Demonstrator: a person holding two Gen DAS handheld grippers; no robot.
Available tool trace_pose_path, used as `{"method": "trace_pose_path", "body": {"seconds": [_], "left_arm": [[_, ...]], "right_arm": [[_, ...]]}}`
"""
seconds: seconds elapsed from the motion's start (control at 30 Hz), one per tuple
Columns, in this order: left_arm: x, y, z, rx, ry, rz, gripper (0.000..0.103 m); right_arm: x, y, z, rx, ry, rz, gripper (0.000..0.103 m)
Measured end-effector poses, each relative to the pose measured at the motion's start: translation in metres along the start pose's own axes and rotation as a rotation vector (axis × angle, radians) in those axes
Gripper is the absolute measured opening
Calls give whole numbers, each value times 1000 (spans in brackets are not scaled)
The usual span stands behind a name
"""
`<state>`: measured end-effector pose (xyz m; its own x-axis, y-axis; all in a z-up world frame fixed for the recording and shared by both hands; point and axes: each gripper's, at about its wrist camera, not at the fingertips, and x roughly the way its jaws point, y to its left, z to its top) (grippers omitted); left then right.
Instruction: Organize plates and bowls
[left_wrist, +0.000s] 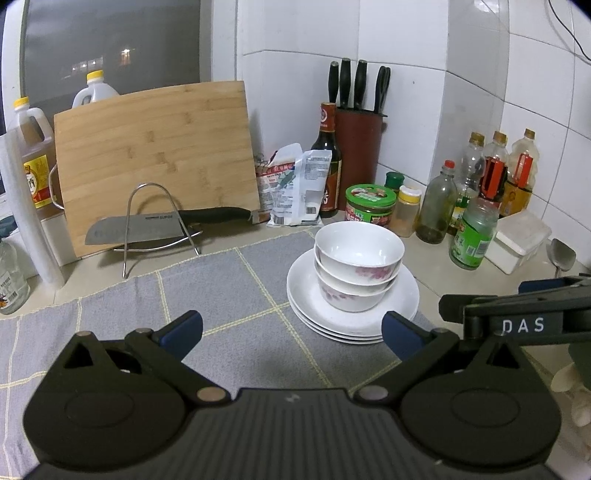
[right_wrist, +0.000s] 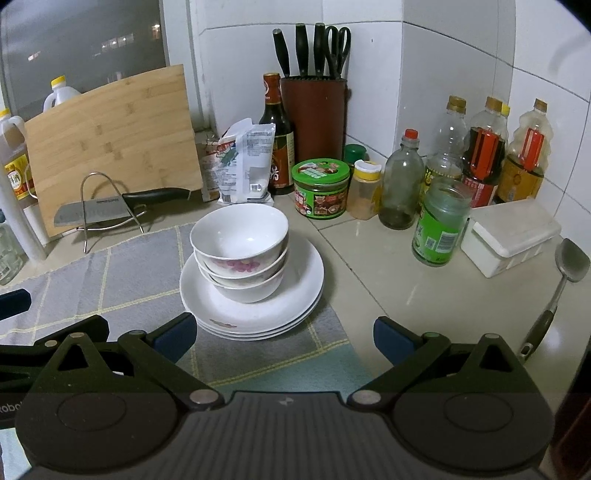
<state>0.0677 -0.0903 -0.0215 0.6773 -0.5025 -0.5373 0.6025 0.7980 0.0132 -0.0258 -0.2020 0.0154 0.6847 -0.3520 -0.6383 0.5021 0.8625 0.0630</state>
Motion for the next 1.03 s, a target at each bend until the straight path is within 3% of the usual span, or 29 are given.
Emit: {"method": "trace_pose_path", "body": {"seconds": [1.03], "left_arm": [[1,2,2,-7,3,8,102]], "right_arm": [[4,3,4,-12,5,2,103]]}}
